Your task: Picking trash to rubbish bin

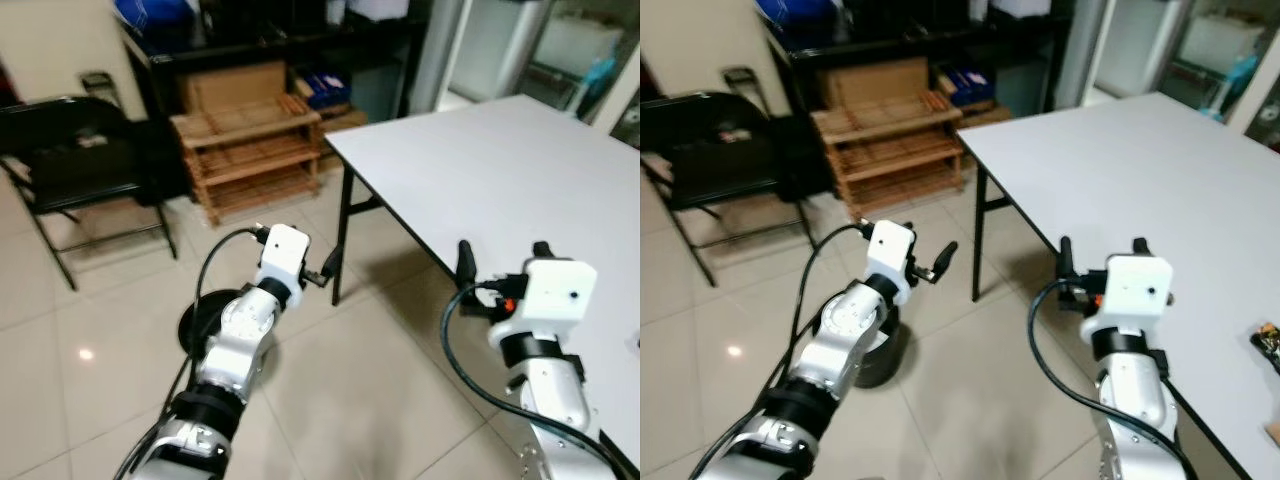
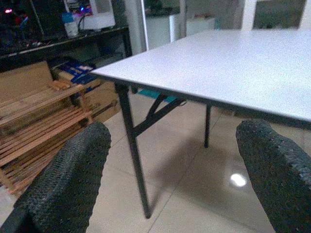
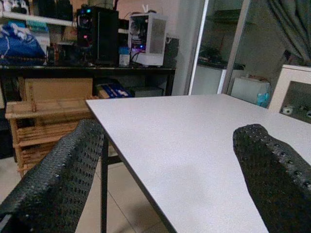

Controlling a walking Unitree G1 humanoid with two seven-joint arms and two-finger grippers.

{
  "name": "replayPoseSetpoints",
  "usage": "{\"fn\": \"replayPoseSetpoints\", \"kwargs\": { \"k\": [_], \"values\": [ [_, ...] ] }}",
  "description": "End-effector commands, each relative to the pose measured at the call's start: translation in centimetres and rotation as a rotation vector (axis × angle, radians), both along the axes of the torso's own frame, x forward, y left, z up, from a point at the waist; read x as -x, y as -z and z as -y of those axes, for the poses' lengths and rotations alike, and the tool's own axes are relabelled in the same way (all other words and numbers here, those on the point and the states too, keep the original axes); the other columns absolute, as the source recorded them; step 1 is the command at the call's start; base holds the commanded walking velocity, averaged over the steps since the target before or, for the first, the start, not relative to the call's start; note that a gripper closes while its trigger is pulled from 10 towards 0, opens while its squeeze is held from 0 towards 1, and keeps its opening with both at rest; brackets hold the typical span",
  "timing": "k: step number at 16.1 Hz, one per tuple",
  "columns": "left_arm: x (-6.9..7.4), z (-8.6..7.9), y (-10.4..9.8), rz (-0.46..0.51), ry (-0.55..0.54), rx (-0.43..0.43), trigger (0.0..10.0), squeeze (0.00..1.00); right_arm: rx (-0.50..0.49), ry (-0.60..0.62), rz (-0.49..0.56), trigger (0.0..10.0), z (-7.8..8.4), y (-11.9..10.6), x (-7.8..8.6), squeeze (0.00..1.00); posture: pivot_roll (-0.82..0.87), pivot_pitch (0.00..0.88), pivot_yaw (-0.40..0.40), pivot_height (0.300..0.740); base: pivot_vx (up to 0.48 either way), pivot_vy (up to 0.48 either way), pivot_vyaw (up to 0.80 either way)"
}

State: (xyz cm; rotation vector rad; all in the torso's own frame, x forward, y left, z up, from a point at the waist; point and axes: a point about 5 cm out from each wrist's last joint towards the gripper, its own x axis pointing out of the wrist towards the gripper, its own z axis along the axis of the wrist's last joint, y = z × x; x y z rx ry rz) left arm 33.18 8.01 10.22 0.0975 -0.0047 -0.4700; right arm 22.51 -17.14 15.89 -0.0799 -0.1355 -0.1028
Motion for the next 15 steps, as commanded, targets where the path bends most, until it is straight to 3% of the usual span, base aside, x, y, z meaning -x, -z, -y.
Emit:
{"fn": "replayPoseSetpoints", "kwargs": {
  "k": [1,5,15],
  "values": [
    [-0.38,-0.07,-0.39,-0.006,0.008,0.009,10.0,0.0,-0.007,0.005,-0.007,10.0,0.04,0.12,-0.03,0.0,0.03,0.044,-0.033,0.74,0.0,0.0,0.0],
    [-0.49,-0.05,-0.63,-0.015,0.041,0.052,10.0,0.0,-0.008,0.003,-0.01,10.0,-0.1,0.16,-0.17,0.0,0.03,0.04,-0.03,0.74,0.0,0.0,0.0],
    [-0.78,-0.26,-0.69,-0.015,0.028,0.022,10.0,0.0,-0.024,0.006,-0.032,10.0,-0.43,0.51,0.16,0.0,0.03,0.06,-0.023,0.74,0.0,0.0,-0.78]
  ]
}}
